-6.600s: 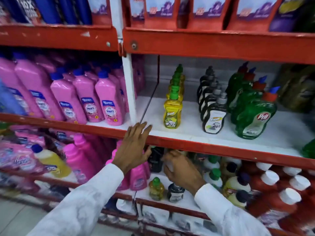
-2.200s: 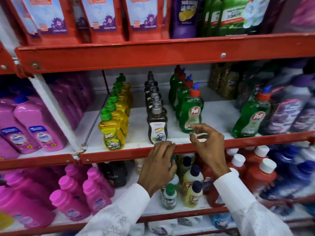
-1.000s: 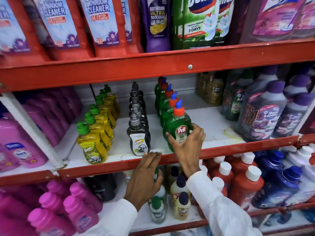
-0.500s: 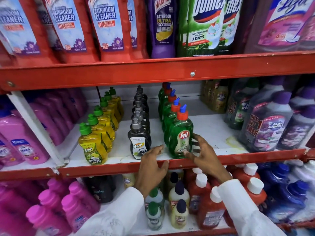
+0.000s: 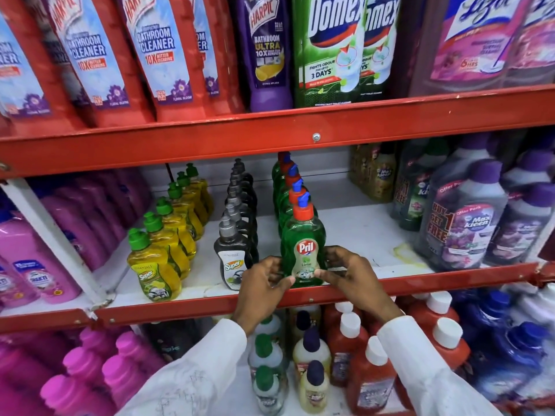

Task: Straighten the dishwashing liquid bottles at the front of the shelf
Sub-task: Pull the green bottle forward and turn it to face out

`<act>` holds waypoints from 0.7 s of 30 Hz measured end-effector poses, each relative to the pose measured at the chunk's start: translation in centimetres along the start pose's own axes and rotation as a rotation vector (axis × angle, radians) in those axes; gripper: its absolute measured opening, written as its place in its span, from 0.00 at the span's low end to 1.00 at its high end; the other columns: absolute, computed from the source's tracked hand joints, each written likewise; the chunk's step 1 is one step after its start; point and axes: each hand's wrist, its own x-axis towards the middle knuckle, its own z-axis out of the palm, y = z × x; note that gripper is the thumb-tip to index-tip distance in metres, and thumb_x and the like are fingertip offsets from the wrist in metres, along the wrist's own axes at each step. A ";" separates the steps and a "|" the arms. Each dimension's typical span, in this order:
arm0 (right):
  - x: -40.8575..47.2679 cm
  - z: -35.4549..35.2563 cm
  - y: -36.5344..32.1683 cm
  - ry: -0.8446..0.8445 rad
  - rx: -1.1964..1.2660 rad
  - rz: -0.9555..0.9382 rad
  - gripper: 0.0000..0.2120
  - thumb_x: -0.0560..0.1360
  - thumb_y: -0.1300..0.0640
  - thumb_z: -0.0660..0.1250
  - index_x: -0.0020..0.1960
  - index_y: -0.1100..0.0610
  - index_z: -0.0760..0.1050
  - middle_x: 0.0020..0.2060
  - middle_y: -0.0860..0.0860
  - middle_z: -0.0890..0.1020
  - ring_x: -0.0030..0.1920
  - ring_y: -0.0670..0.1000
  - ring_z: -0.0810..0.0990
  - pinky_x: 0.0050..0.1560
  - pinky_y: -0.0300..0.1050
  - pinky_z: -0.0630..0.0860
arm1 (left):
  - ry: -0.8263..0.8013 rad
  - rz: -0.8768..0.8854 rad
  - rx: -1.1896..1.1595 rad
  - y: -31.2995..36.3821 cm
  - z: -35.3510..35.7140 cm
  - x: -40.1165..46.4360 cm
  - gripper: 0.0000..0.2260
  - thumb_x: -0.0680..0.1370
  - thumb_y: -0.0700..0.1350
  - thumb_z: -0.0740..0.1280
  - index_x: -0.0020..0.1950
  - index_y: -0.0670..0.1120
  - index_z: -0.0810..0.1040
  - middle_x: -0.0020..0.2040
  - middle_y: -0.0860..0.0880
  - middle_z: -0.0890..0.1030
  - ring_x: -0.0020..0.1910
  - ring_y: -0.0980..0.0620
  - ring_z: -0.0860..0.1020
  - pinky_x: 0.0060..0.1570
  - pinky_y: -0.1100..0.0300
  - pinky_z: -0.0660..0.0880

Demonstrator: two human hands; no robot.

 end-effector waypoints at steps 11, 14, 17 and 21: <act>-2.0 0.4 -1.6 0.199 0.083 0.080 0.28 0.66 0.56 0.80 0.65 0.49 0.76 0.53 0.46 0.83 0.49 0.43 0.84 0.51 0.44 0.84 | 0.110 0.061 -0.007 0.1 -0.7 -1.9 0.17 0.75 0.41 0.74 0.63 0.48 0.79 0.55 0.54 0.85 0.52 0.62 0.82 0.55 0.67 0.79; -4.3 1.7 -3.5 0.483 0.096 -0.074 0.21 0.68 0.58 0.78 0.56 0.45 0.78 0.50 0.43 0.83 0.44 0.47 0.84 0.44 0.41 0.82 | 0.341 0.201 0.039 -0.9 -3.0 -4.3 0.09 0.75 0.41 0.73 0.53 0.53 0.84 0.50 0.59 0.85 0.50 0.63 0.82 0.55 0.67 0.78; -5.3 5.4 -6.2 0.368 0.075 -0.205 0.16 0.70 0.59 0.75 0.54 0.43 0.79 0.48 0.39 0.84 0.45 0.42 0.84 0.47 0.33 0.80 | 0.565 0.238 0.034 -2.0 -6.2 -5.0 0.07 0.73 0.39 0.71 0.47 0.50 0.82 0.47 0.52 0.84 0.48 0.55 0.82 0.51 0.57 0.80; -3.2 10.4 -8.0 0.133 -0.099 -0.155 0.20 0.75 0.59 0.72 0.65 0.50 0.77 0.58 0.44 0.83 0.56 0.40 0.80 0.61 0.33 0.73 | 0.451 0.015 -0.014 -3.1 -9.2 -3.2 0.22 0.71 0.35 0.75 0.62 0.45 0.74 0.60 0.47 0.80 0.55 0.50 0.80 0.58 0.54 0.78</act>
